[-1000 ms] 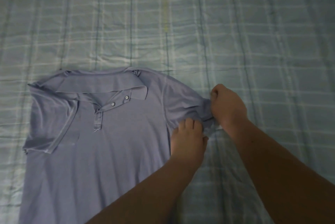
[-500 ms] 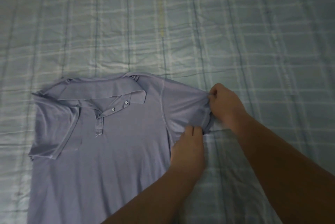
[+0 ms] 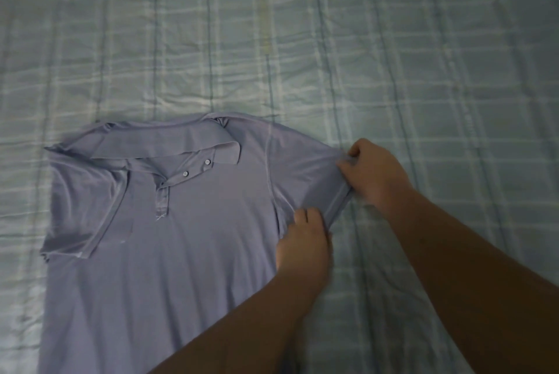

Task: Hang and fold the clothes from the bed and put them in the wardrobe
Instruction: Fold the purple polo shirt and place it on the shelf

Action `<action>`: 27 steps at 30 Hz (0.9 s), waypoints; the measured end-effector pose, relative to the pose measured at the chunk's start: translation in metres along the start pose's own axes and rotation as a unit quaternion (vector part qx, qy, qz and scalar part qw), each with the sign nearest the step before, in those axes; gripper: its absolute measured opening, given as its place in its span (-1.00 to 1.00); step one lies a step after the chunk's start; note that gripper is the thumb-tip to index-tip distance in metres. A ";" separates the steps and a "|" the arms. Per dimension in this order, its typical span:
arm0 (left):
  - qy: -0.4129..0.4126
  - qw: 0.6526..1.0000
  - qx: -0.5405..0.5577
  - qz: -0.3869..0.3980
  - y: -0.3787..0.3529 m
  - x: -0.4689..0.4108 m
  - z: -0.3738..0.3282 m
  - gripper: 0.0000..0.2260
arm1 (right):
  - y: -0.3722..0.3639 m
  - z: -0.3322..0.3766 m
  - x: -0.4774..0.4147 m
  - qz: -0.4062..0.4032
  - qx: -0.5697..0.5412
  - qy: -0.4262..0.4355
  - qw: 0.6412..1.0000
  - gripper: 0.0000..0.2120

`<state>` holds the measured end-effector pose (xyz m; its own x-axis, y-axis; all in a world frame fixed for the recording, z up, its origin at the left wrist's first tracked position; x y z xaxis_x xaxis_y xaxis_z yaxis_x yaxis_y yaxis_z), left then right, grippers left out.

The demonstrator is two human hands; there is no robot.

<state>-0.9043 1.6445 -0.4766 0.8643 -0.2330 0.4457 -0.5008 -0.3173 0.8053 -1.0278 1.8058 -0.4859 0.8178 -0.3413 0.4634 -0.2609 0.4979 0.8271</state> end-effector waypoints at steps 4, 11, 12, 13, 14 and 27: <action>-0.005 0.998 0.042 0.039 -0.003 -0.001 -0.002 -0.77 | -0.002 -0.007 -0.001 0.010 -0.026 -0.025 0.999 -0.93; -0.013 0.985 0.158 -0.072 0.032 0.009 0.011 -0.97 | 0.002 0.011 0.008 0.046 -0.298 -0.110 0.947 -0.88; -0.005 0.981 0.168 -0.094 0.039 0.015 0.020 -0.95 | 0.003 0.021 0.015 0.040 -0.326 -0.111 0.938 -0.88; 0.010 0.977 0.183 -0.109 0.046 0.021 0.031 -0.92 | 0.002 0.033 0.023 0.032 -0.347 -0.107 0.931 -0.88; 0.028 0.970 0.209 -0.120 0.051 0.027 0.044 -0.89 | 0.001 0.048 0.031 0.024 -0.365 -0.097 0.926 -0.88; 0.205 0.858 0.463 -0.092 0.037 0.068 0.197 -0.89 | -0.135 0.202 0.086 0.151 -0.257 0.010 0.955 -0.82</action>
<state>-0.8732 1.4358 -0.4936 0.7813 0.1806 0.5974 -0.0132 -0.9522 0.3052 -1.0261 1.5483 -0.4938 0.7563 -0.1084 0.6452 -0.2038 0.8981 0.3897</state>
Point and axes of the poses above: each hand's wrist, its own x-axis away from the middle knuckle, its own y-axis out of the back of the hand, z = x × y, the point moved 7 cm from there along -x, towards the middle knuckle, and after that the axes turned 10 degrees about -y, right-handed, at the moved point
